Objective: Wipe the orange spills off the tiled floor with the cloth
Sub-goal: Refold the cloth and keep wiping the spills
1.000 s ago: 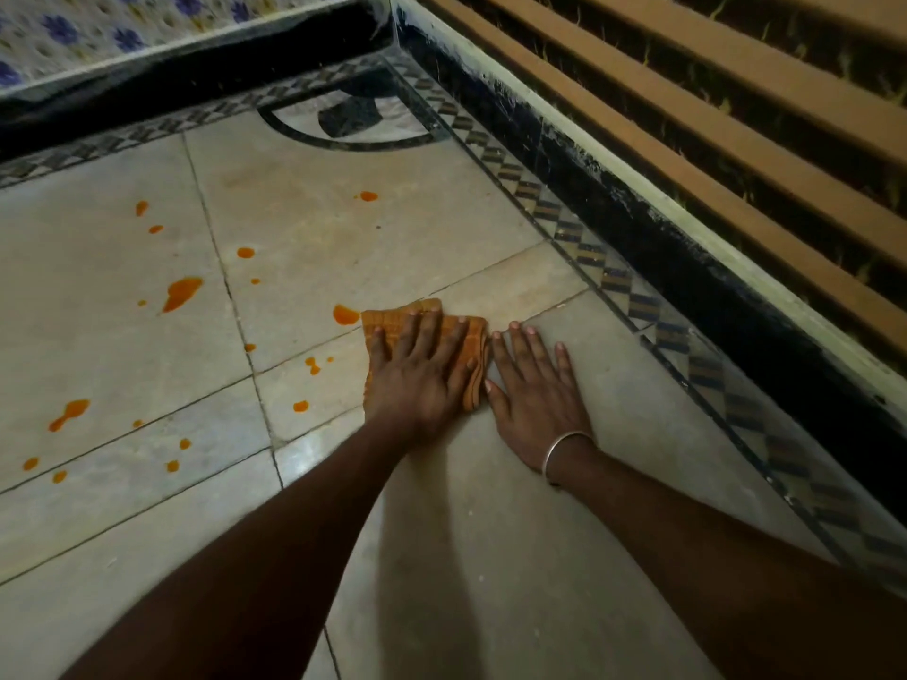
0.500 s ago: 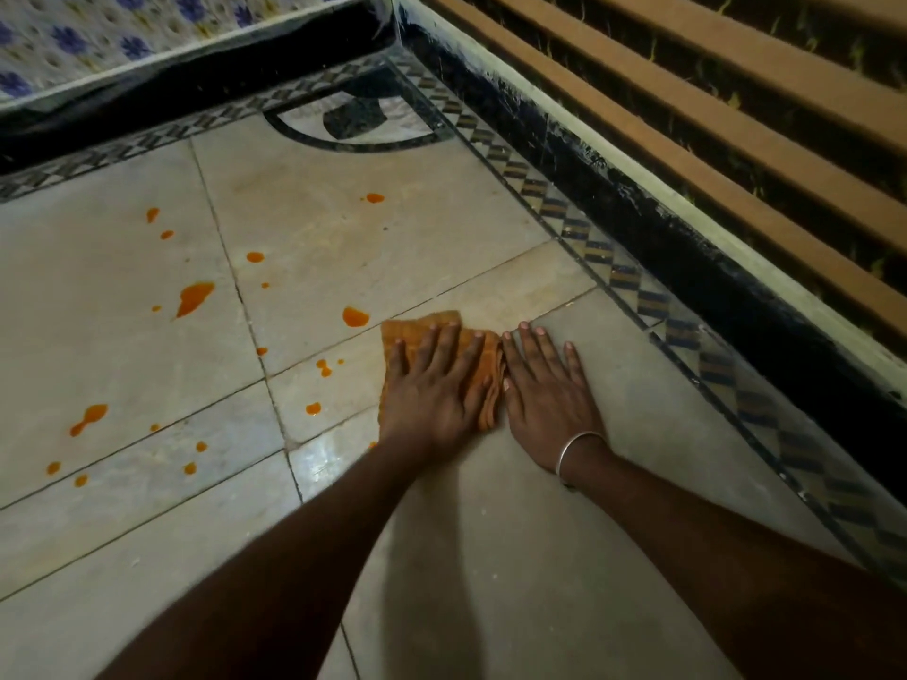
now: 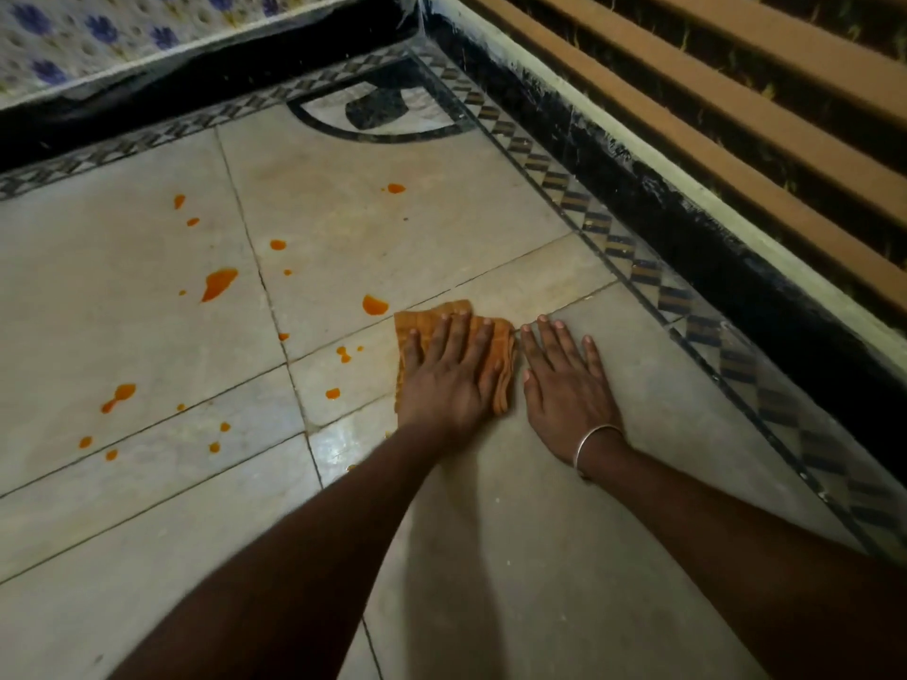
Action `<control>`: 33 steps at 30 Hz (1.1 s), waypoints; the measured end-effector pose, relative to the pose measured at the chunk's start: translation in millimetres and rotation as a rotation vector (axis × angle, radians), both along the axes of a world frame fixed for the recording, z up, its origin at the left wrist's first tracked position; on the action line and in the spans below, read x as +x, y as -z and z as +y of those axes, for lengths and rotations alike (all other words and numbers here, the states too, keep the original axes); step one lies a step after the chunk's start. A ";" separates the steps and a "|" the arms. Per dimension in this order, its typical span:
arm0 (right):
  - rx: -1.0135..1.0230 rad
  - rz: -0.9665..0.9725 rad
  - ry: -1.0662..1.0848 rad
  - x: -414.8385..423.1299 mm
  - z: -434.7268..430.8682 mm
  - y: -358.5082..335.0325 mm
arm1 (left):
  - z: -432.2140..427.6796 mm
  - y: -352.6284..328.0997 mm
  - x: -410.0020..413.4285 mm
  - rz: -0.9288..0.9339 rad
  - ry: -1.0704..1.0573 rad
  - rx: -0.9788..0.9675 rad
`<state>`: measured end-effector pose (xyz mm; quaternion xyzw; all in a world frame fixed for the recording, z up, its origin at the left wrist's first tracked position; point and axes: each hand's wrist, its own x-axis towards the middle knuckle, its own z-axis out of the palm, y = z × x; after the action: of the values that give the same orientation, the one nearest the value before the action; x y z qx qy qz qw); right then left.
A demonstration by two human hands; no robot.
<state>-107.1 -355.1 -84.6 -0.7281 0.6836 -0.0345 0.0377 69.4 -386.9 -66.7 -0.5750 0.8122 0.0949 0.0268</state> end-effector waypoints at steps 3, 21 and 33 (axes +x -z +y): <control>0.013 -0.003 0.003 1.0 0.5 -1.0 | 8.8 2.4 1.8 0.026 -0.151 0.012; 0.055 -0.055 -0.032 -3.5 6.7 -4.6 | 94.2 -58.3 0.2 -0.034 0.030 0.004; 0.068 -0.226 -0.128 45.2 2.3 -23.1 | 71.5 -109.3 101.8 0.800 -0.749 0.272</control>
<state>-61.9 -352.8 -61.5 -0.7601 0.6277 -0.0908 0.1414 171.2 -315.4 42.7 -0.7347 0.4801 0.4121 -0.2448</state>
